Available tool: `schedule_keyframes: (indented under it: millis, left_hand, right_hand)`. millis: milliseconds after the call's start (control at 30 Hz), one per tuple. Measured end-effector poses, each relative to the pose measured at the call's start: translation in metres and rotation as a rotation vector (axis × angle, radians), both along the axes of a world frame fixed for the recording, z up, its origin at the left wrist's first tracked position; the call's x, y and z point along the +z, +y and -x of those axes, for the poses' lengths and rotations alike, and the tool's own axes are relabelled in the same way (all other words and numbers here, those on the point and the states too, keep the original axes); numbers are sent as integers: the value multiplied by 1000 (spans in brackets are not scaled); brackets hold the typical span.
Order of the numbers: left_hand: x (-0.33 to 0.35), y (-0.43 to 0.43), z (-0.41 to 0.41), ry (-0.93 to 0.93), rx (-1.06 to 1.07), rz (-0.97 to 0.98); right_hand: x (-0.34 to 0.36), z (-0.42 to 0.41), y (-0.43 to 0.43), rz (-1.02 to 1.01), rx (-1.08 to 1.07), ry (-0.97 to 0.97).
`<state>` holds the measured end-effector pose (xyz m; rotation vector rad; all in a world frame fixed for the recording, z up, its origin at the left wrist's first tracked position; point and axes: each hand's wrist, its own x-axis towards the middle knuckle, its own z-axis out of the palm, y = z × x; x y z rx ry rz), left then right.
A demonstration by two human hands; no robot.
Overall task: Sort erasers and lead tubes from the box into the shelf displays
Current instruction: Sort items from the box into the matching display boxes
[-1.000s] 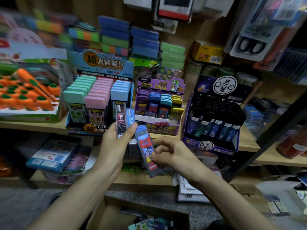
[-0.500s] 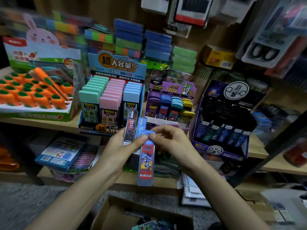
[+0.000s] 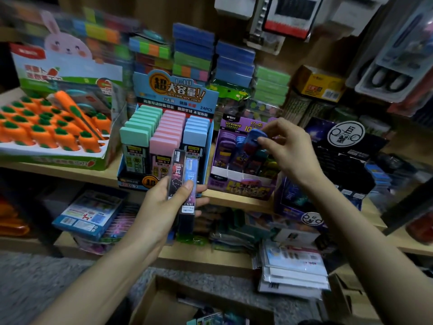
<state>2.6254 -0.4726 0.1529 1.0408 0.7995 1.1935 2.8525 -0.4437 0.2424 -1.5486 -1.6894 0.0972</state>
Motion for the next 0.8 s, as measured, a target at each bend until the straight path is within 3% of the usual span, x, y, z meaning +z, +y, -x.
schedule_keyframes:
  millis: [167,400,667,800]
  left_hand:
    - [1,-1,-6,18,-13,-8]
    - [-1,-3,-11,28,-15,-18]
    - [-2,-4,-15,44,-25,-19]
    - [-1,-4,-19,40,-24,-8]
  right_hand:
    - [-4,-3,8,65,38,-168]
    - [-23,2,18,-12,-100,-604]
    - [-27,2,24,3,-130,-674]
    - [-23,0,23,-23,-116,-577]
